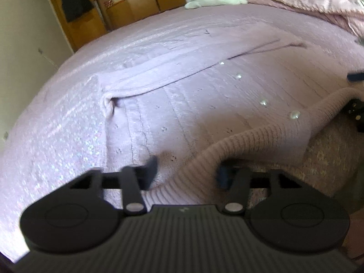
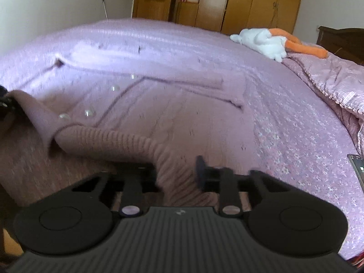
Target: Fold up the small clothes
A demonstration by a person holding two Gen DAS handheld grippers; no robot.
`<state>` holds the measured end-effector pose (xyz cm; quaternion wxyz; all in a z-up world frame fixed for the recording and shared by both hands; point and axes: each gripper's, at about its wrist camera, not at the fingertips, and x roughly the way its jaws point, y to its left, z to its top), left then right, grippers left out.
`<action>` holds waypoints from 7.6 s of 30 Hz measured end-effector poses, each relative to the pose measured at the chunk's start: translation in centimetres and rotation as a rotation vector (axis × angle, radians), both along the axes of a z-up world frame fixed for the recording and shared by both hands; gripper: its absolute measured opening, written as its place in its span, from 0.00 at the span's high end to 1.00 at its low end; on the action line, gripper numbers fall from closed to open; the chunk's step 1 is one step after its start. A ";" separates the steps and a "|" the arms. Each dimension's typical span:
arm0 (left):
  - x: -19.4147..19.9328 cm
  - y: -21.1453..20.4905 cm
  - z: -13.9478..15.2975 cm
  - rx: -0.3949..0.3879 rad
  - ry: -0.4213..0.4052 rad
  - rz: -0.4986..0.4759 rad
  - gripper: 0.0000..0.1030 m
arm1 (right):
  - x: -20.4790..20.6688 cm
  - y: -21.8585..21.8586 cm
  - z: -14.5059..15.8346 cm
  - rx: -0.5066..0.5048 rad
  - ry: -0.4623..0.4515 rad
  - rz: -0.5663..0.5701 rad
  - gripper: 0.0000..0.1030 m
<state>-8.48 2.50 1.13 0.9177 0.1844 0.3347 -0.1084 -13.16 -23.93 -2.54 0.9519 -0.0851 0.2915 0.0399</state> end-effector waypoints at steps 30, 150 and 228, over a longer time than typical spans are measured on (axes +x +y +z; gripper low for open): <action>9.0 -0.3 10.2 -0.204 -0.308 0.045 0.88 | 14.1 -0.2 11.7 0.002 -0.366 -0.087 0.90; 26.3 6.8 3.6 -0.070 0.042 0.314 0.86 | 28.3 -7.1 2.6 0.328 0.059 -0.106 0.25; 17.7 7.5 3.0 -0.124 0.164 0.388 0.46 | 25.0 -13.2 -0.7 0.923 0.085 -0.250 0.77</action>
